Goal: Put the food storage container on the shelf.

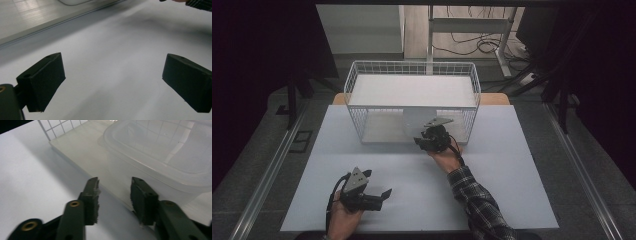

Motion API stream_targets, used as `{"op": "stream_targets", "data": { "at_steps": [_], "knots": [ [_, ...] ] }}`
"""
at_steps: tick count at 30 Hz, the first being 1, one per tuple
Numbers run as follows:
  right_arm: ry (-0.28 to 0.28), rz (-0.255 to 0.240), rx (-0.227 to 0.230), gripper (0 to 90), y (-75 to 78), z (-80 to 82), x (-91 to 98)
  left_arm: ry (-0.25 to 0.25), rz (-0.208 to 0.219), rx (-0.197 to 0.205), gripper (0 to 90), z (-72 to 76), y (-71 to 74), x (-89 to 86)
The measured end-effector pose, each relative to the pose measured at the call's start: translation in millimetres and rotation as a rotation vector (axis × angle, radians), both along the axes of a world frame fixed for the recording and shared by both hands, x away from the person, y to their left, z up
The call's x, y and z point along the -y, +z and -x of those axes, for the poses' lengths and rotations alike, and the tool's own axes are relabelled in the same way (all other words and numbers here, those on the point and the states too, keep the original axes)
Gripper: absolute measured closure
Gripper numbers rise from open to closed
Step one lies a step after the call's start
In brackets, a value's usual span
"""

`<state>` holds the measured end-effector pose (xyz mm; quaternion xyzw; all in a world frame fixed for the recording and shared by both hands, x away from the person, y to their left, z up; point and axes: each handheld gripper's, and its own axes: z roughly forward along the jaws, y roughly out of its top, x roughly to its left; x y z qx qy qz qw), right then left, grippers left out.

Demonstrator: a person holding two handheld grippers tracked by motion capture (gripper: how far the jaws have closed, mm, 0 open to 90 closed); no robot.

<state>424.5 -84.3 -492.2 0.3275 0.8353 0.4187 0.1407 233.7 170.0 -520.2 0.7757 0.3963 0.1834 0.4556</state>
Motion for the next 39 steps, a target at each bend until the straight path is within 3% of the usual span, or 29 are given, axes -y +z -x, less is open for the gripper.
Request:
{"op": "stream_targets", "data": {
  "at_steps": [14, 21, 39],
  "knots": [
    [0.053, 0.004, 0.016, 33.6, 17.1, 22.8, 5.4, -0.005, 0.009, -0.034, 4.2, -0.4, 1.1, -1.0],
    [0.073, 0.001, 0.031, 26.1, 21.3, 33.1, 11.8, -0.013, 0.026, -0.060, 4.8, -0.6, 2.3, -2.0],
    [0.085, -0.023, 0.015, 10.8, 24.7, 56.7, 34.7, -0.006, 0.031, -0.063, 5.3, -1.4, 0.2, -3.1]
  ]
}}
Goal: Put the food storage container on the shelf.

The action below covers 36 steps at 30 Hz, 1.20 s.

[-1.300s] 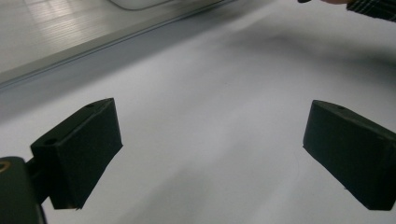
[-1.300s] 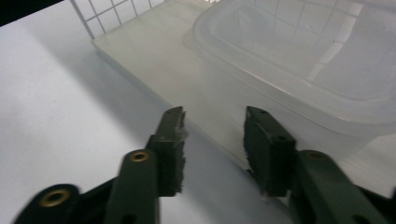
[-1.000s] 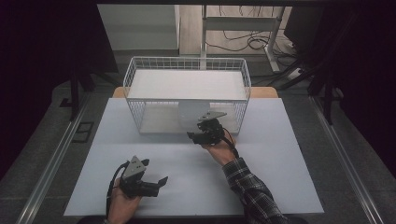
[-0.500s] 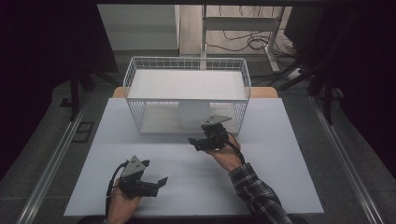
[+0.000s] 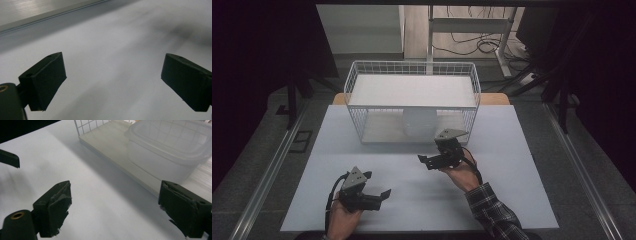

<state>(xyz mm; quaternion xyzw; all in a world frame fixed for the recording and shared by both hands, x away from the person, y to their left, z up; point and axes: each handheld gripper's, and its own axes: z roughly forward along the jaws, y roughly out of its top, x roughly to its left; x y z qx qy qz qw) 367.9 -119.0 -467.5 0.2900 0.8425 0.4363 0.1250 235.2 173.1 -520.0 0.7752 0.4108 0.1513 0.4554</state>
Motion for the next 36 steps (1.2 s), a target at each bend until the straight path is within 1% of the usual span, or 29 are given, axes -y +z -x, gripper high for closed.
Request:
{"op": "stream_targets", "data": {
  "at_steps": [7, 13, 15, 18, 22, 28, 32, 36],
  "knots": [
    [-0.005, 0.019, 0.001, 6.0, -3.8, 9.0, 9.9, -0.003, -0.009, 0.009, 5.0, 0.2, -1.4, 1.6],
    [-0.007, 0.024, -0.002, 4.0, -6.9, 16.5, 17.4, 0.000, -0.003, 0.011, 4.5, 0.3, -1.6, 1.3],
    [-0.007, 0.017, -0.005, 3.5, -7.2, 19.0, 20.1, -0.001, -0.005, 0.012, 4.6, 0.3, -1.7, 1.4],
    [-0.007, 0.013, -0.012, 2.5, -7.8, 23.3, 23.1, -0.002, -0.029, 0.023, 4.3, 0.5, -2.5, 2.7],
    [-0.015, 0.019, -0.002, 1.1, -8.4, 29.8, 26.4, -0.005, -0.049, 0.024, 4.2, 0.7, -3.0, 4.0],
    [-0.032, 0.029, 0.002, 0.3, -10.4, 38.2, 33.2, -0.002, -0.060, 0.019, 4.1, 0.1, -3.5, 2.7],
    [-0.040, 0.038, 0.003, 0.0, -12.2, 44.3, 38.4, 0.003, -0.066, 0.023, 4.0, 0.1, -3.3, 1.7],
    [-0.046, 0.034, 0.004, 0.0, -11.7, 50.4, 44.0, 0.006, -0.075, 0.027, 3.9, 0.1, -2.7, -0.4]
  ]
}}
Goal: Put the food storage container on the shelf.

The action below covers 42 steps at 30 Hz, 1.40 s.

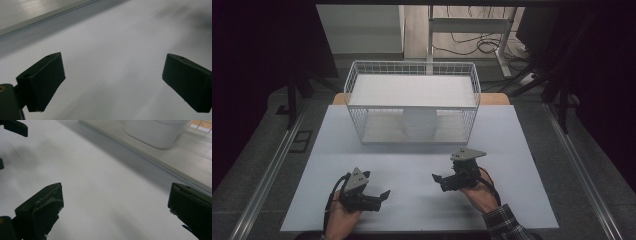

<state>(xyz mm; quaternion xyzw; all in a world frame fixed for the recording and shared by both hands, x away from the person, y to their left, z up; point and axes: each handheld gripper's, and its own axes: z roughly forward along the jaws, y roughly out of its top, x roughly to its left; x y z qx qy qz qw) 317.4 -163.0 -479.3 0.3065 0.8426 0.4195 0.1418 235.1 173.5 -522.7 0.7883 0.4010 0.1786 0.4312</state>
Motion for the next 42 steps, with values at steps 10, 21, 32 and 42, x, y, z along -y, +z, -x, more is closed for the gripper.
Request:
{"op": "stream_targets", "data": {
  "at_steps": [10, 21, 32, 42],
  "knots": [
    [-0.029, -0.010, 0.005, 0.0, 2.2, 16.3, 19.4, 0.010, -0.005, 0.014, 3.9, 3.0, 4.7, -7.6],
    [-0.083, -0.016, 0.009, 0.0, 2.3, 29.7, 44.1, 0.026, -0.006, 0.010, 3.9, 9.3, 6.1, -18.7],
    [-0.132, 0.000, 0.021, 0.0, 0.4, 44.5, 65.8, 0.048, -0.003, 0.016, 2.5, 20.3, 6.2, -36.2],
    [-0.172, 0.005, 0.008, 0.0, -4.9, 60.2, 86.6, 0.082, 0.007, 0.020, 2.2, 30.0, 3.6, -45.8]
  ]
}}
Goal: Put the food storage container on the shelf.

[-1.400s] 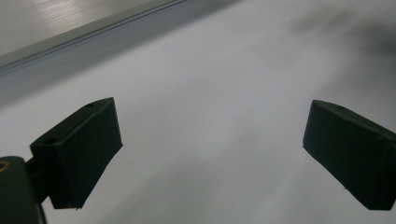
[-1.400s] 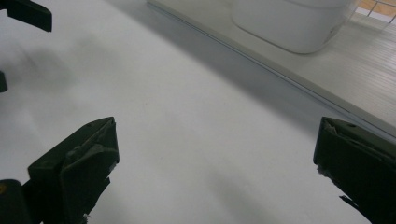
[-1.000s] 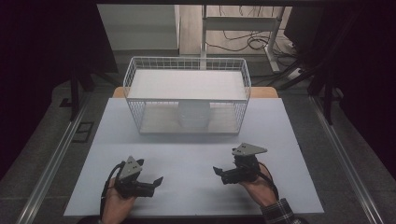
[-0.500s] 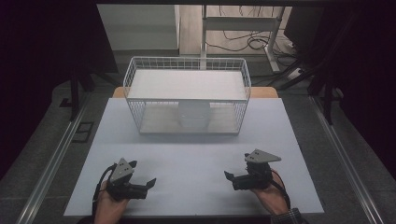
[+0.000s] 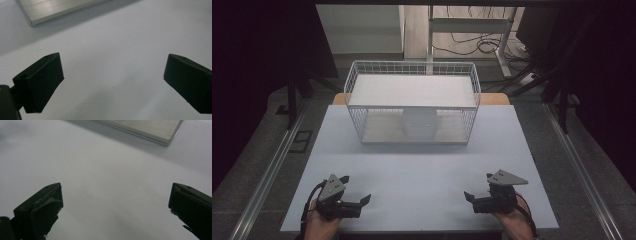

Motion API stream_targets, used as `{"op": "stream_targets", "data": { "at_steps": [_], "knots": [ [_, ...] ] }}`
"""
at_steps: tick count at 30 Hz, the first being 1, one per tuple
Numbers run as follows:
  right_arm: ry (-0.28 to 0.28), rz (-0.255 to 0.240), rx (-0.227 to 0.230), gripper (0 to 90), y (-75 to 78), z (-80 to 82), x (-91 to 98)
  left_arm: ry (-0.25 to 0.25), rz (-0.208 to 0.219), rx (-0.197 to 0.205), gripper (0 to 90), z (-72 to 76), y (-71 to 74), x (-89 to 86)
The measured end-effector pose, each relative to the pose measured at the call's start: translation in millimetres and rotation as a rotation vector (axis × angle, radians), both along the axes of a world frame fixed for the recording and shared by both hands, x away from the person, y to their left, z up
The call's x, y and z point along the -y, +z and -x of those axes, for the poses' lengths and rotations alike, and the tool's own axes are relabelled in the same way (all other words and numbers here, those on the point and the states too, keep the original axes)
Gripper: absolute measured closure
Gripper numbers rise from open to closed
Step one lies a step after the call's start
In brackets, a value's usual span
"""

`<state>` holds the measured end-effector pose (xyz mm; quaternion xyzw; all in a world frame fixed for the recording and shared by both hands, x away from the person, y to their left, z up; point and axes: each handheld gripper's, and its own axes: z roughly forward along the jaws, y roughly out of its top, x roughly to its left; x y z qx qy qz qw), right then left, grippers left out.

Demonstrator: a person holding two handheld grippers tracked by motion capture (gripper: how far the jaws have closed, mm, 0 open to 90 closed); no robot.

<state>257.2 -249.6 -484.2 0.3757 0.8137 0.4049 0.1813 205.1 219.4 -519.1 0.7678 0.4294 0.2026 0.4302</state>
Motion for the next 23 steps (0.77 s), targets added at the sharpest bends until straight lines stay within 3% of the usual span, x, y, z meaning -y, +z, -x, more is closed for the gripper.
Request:
{"op": "stream_targets", "data": {
  "at_steps": [13, 23],
  "knots": [
    [-0.042, 0.036, -0.058, 0.0, -19.4, 15.6, 21.2, 0.026, 0.028, -0.058, 1.6, 7.3, -7.0, -9.1],
    [-0.047, 0.042, -0.070, 0.0, -21.2, 15.6, 21.6, 0.029, 0.024, -0.054, 1.4, 9.1, -7.4, -8.9]
  ]
}}
